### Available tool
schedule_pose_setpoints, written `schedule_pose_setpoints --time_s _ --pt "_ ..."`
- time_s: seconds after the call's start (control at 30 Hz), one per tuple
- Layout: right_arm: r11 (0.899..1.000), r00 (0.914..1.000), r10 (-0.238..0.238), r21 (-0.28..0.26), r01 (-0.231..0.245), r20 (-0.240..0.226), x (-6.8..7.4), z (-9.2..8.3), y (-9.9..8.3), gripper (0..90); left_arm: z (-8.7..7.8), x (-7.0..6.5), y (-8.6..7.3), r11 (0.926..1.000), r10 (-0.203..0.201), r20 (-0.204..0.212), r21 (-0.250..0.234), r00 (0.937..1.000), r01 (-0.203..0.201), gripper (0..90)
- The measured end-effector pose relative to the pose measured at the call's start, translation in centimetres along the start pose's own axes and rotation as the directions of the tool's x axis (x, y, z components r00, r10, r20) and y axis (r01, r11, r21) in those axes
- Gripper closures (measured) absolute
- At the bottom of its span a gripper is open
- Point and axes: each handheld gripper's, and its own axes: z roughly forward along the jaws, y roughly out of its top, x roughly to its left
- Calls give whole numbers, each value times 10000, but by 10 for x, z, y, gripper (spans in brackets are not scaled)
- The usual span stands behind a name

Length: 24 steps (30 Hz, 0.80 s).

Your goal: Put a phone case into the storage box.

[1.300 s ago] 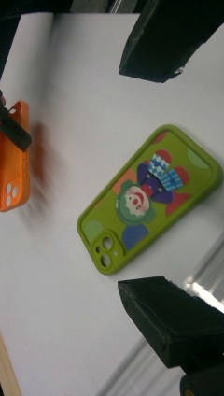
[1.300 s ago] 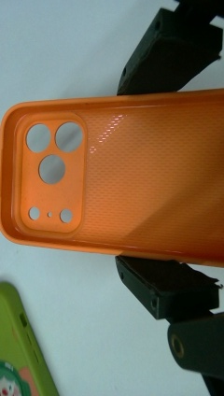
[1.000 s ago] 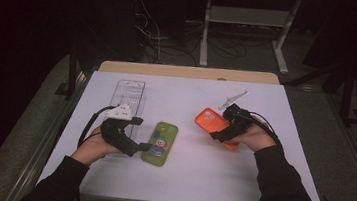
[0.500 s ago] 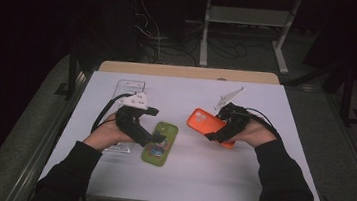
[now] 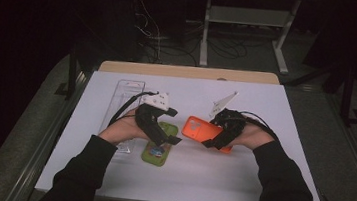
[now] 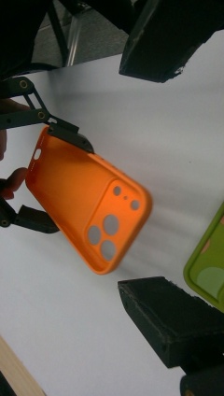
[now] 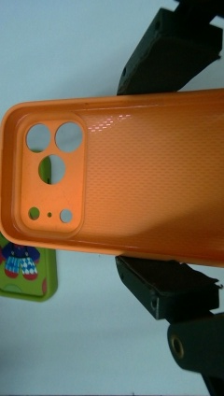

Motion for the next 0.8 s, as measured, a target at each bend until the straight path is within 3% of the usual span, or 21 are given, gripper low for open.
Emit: schedule_pose_setpoints --time_s 0.13,0.2,0.37,0.53,0.8 --pt "9992 9992 -404 75 405 -72 6 3 2 151 5 -3 -1 9994 266 106 215 9996 -269 0" --pt "9978 9973 -664 68 666 -298 9 4 3 151 6 -4 -2 9980 473 177 406 9987 -480 0" --pt "9926 9899 -1165 259 1189 -813 17 11 7 151 7 -8 -2 9974 564 522 430 9970 -586 0" --pt "9895 9813 -1408 153 1440 -1315 26 15 11 151 11 -11 -3 9946 668 722 742 9952 -721 0" --pt "9813 9692 -1886 79 1923 -1581 34 18 16 151 20 -13 -6 9857 903 995 1331 9909 -1032 0"
